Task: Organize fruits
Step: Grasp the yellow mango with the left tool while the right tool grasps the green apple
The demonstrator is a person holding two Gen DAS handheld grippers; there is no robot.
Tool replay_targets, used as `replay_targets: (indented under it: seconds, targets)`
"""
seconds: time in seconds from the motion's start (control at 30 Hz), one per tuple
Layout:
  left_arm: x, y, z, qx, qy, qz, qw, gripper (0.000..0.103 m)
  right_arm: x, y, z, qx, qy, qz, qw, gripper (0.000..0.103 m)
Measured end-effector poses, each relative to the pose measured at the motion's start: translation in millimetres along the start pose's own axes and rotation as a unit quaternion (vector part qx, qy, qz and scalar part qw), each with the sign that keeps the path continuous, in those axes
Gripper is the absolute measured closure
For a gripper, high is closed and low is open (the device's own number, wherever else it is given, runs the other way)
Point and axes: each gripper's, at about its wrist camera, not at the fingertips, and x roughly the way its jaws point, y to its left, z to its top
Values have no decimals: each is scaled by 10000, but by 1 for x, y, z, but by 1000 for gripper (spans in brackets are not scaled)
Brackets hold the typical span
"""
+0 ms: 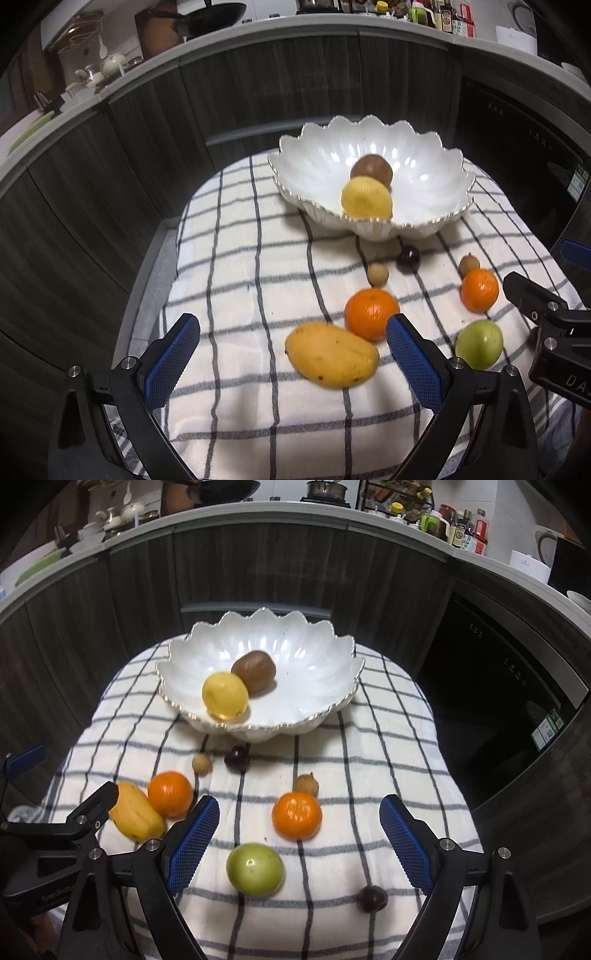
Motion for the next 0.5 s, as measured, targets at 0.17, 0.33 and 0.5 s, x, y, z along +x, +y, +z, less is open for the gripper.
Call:
replay_targets:
  seconds: [0.17, 0.33, 0.5]
  targets:
    - [16, -2, -11, 23, 263, -281, 9993, 0, 10, 1, -12, 47, 182, -7, 9998, 14]
    - [27, -9, -20, 161, 431, -457, 9979, 0, 18, 2, -20, 48, 305, -29, 9995, 14]
    - [41, -13, -24, 255, 609, -481, 9967, 0, 27, 4, -28, 45, 427, -18, 9991, 14]
